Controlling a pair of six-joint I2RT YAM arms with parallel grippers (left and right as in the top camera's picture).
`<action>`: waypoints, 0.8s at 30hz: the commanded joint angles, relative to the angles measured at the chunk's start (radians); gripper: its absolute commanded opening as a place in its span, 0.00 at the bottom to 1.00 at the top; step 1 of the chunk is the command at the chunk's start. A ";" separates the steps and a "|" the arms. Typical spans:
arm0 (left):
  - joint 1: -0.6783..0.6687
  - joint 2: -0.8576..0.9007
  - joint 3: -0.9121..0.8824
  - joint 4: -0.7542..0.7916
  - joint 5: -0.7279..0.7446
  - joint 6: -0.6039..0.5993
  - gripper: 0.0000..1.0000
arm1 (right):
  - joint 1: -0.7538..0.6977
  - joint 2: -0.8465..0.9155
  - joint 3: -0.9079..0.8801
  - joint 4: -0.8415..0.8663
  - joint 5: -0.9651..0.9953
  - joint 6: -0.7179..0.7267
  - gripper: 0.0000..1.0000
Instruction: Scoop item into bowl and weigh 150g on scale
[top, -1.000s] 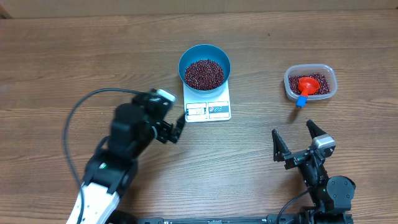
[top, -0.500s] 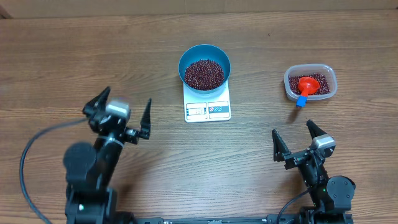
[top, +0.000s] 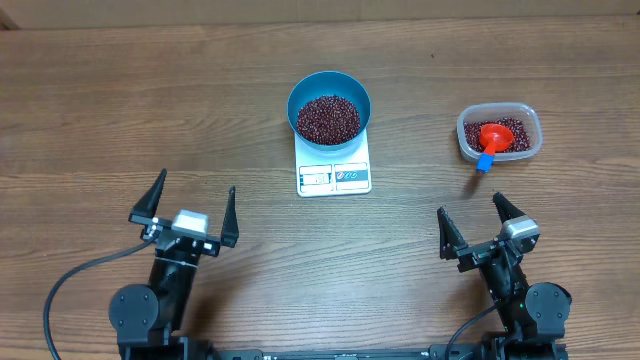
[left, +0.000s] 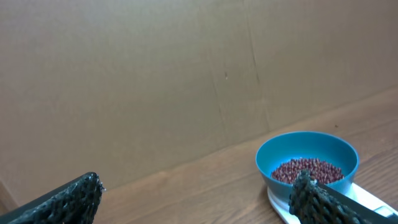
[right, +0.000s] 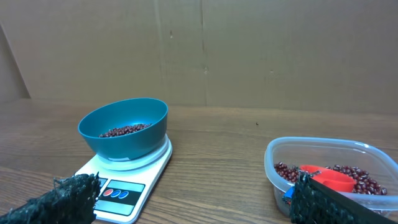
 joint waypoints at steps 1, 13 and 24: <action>0.011 -0.055 -0.051 0.008 -0.011 0.052 1.00 | 0.006 -0.012 -0.014 0.007 0.011 -0.002 1.00; 0.011 -0.211 -0.227 0.007 -0.037 0.093 1.00 | 0.006 -0.012 -0.014 0.007 0.011 -0.002 1.00; 0.010 -0.286 -0.261 -0.201 -0.067 0.067 0.99 | 0.006 -0.012 -0.014 0.007 0.011 -0.002 1.00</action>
